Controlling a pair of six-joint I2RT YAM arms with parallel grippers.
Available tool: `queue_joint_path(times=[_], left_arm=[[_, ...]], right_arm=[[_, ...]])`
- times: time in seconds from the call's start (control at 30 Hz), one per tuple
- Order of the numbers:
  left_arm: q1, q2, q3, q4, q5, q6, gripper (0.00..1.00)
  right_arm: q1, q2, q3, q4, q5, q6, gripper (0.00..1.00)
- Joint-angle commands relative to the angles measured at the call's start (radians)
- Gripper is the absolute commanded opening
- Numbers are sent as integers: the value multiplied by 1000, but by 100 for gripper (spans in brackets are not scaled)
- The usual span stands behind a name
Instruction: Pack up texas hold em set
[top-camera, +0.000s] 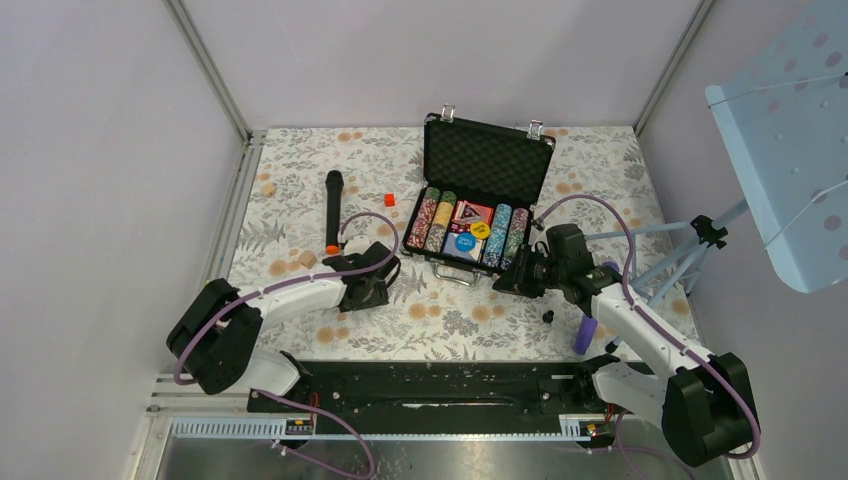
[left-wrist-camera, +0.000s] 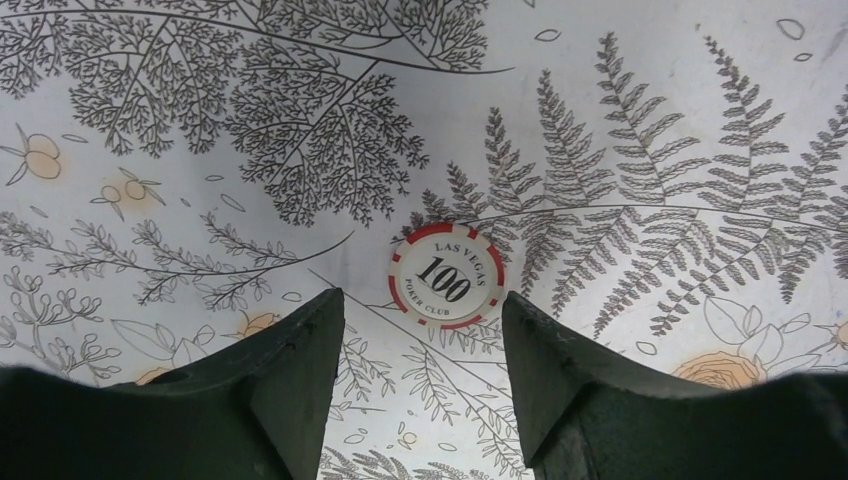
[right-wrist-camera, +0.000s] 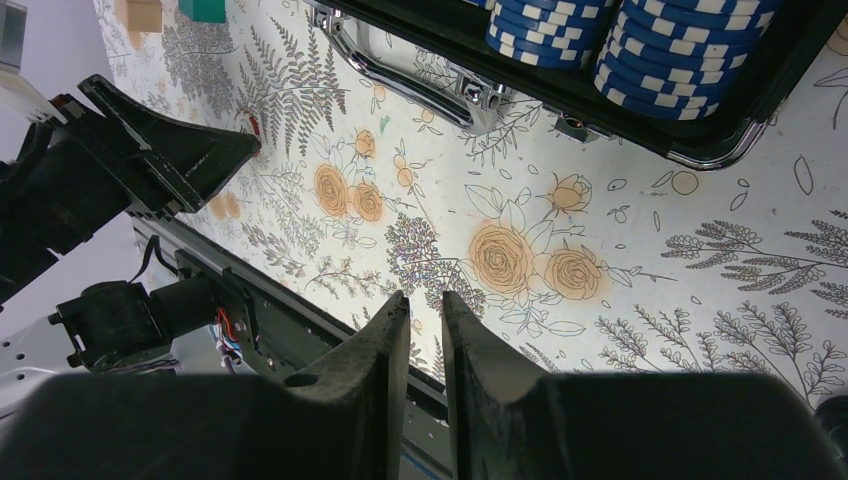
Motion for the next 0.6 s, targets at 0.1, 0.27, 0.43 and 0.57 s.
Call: queue_joint_path(times=[0.1,0.27,0.43,0.57], left_arm=[[4,4,-8,68,34,4,60],[3,27,-10,67,28,7,58],[5,48,-24,78,29,4,54],[3,58,-29,87,31,2,50]], right_arm=[[-7,-5,4,23,-15,2,26],[-7,-1,3,23,-16,4,26],[-7,-5,2,23,-15,4,26],[-7,-5,2,24,-16,2,26]])
